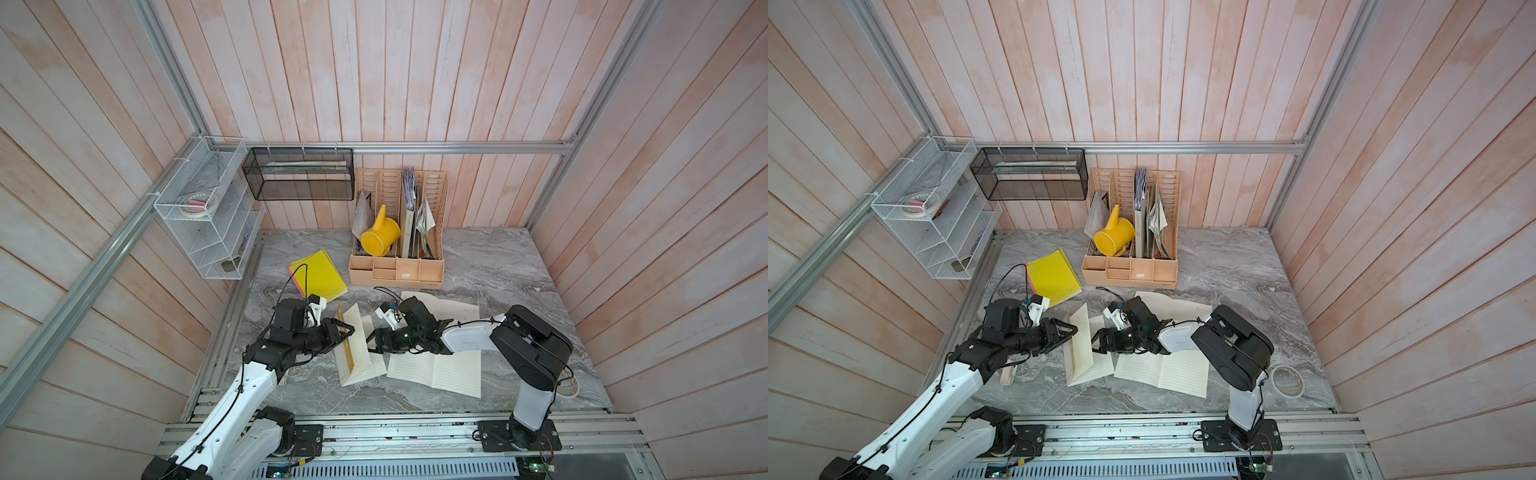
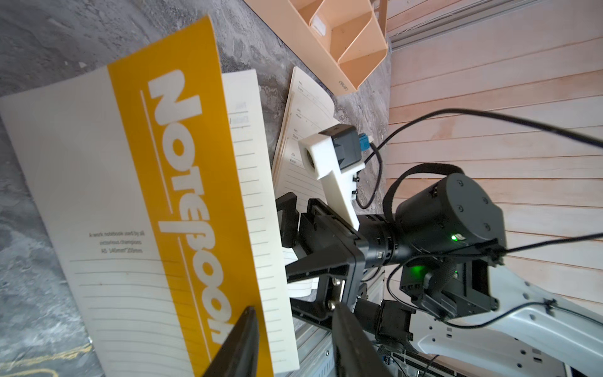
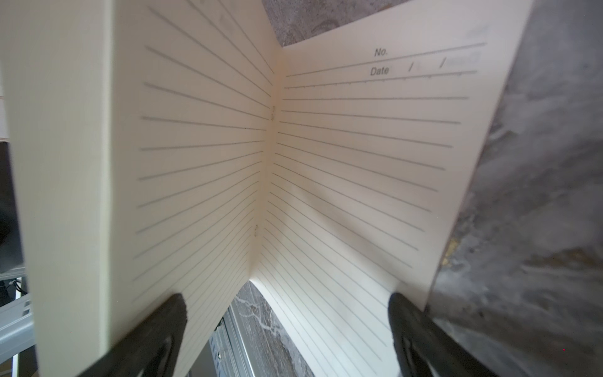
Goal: Close the notebook
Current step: Close the notebook at the center of the board.
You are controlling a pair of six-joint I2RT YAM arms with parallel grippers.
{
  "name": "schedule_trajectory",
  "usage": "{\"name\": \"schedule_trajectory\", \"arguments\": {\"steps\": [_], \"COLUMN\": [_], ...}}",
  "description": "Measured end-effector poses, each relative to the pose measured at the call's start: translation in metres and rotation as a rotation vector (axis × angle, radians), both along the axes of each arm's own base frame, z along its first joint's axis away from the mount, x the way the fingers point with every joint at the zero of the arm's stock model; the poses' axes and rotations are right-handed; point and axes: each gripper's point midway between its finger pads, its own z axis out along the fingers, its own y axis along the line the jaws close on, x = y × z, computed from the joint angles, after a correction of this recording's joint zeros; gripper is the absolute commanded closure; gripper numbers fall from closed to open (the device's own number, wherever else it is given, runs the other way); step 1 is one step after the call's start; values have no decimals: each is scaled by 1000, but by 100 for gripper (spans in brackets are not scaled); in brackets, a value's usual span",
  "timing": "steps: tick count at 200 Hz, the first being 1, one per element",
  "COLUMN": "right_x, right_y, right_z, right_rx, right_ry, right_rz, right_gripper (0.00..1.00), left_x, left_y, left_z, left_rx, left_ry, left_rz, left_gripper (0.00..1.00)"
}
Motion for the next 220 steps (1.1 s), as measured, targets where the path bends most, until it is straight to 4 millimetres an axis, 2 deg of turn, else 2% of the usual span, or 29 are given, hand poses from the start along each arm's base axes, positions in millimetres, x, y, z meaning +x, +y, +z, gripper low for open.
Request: {"name": "schedule_trajectory", "arguments": {"steps": [69, 103, 122, 162, 220], "right_x": [0, 0, 0, -1, -1], "right_y": [0, 0, 0, 0, 1], "right_z": [0, 0, 0, 0, 0], "right_rx": [0, 1, 0, 0, -9], "right_ry": [0, -2, -3, -4, -5], "right_rz": [1, 3, 4, 7, 18], "right_gripper": [2, 2, 2, 2, 2], "left_x": [22, 33, 33, 32, 21], "left_y": [-5, -6, -5, -3, 0], "left_z": [-10, -27, -37, -42, -60], "left_rx": [-74, -85, -89, -117, -141], "left_ry": [-74, -59, -48, -85, -87], "left_rz": [41, 58, 65, 80, 94], "left_gripper": [59, 59, 59, 59, 59]}}
